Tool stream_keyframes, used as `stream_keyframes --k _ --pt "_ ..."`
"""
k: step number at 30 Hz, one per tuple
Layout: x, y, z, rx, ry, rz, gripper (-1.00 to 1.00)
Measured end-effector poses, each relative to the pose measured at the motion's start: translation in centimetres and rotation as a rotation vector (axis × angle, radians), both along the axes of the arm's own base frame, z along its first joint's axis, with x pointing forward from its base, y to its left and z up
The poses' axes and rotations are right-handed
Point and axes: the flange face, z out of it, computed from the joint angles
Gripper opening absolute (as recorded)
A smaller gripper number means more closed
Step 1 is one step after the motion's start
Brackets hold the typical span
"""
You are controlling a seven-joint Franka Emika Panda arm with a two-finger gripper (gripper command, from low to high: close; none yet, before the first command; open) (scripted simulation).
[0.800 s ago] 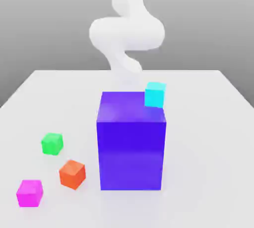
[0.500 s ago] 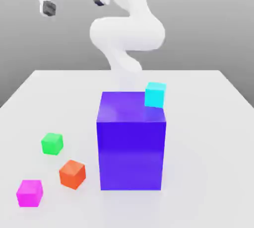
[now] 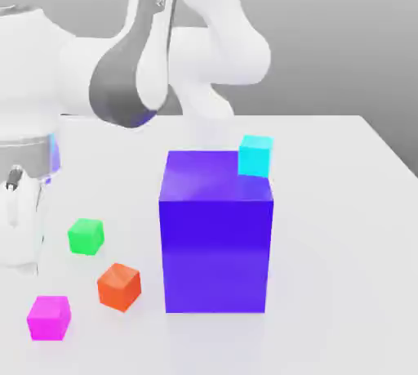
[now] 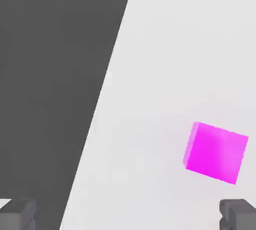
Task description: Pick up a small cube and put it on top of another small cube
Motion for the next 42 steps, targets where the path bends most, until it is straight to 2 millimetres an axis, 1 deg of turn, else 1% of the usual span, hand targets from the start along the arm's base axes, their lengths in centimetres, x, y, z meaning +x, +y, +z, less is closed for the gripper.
stream_keyframes --k 2,3,7,8,13,14,15,17,20,21,24,28,29,35,37,42 --pt "-1.6 -1.1 -3.5 0.014 0.049 -0.097 0.00" --pt "-1.9 -1.4 -5.0 0.017 0.061 -0.119 0.00" --pt "-2.3 -1.6 -10.3 0.019 0.072 -0.140 0.00" --pt "-2.4 -1.6 -11.0 0.019 0.072 -0.141 -1.00" --pt "-2.3 -1.6 -11.0 0.018 0.071 -0.141 -1.00" --pt "-2.4 -1.6 -11.4 0.018 0.071 -0.142 -1.00" --pt "-2.4 -1.6 -10.9 0.018 0.071 -0.142 -1.00" --pt "-2.3 -1.7 -9.0 0.017 0.071 -0.141 -1.00" --pt "-2.5 -1.7 -5.5 0.019 0.071 -0.147 -1.00" --pt "-3.5 -2.0 -4.6 0.020 0.071 -0.176 -1.00" --pt "-7.3 -2.8 -2.8 0.026 0.070 -0.292 -1.00" --pt "-13.4 -3.9 -1.1 0.034 0.069 -0.477 -1.00" --pt "-14.8 -3.8 -0.8 0.036 0.068 -0.519 -1.00" --pt "-21.8 -1.7 0.4 0.042 0.063 -0.738 -1.00" --pt "-22.7 -1.4 -0.5 0.043 0.062 -0.770 -1.00" --pt "-22.9 -1.3 -4.3 0.045 0.061 -0.780 -1.00"
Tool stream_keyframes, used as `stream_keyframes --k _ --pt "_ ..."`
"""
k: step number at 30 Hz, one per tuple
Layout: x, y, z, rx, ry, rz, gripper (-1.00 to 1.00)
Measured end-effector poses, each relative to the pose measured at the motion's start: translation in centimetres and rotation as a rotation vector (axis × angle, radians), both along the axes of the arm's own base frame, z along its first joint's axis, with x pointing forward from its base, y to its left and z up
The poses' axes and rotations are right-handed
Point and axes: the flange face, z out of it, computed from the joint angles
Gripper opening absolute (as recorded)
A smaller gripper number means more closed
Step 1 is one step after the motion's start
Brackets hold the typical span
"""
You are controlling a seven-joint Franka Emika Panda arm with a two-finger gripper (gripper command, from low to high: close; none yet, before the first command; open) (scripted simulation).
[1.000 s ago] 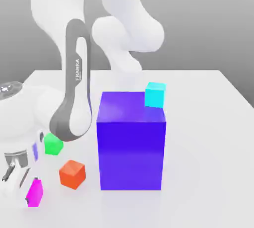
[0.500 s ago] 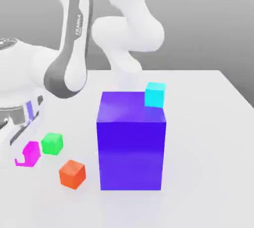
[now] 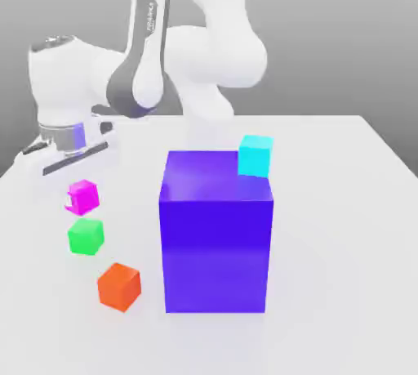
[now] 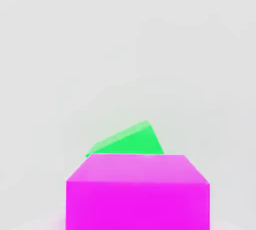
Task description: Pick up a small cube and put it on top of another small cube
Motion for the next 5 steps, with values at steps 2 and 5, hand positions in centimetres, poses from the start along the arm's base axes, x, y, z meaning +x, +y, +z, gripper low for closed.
stream_keyframes --k 2,5 --pt "-0.02 0.16 -1.56 -0.001 0.001 0.003 1.00" --pt "0.24 0.39 -1.56 -0.001 0.001 0.014 1.00"
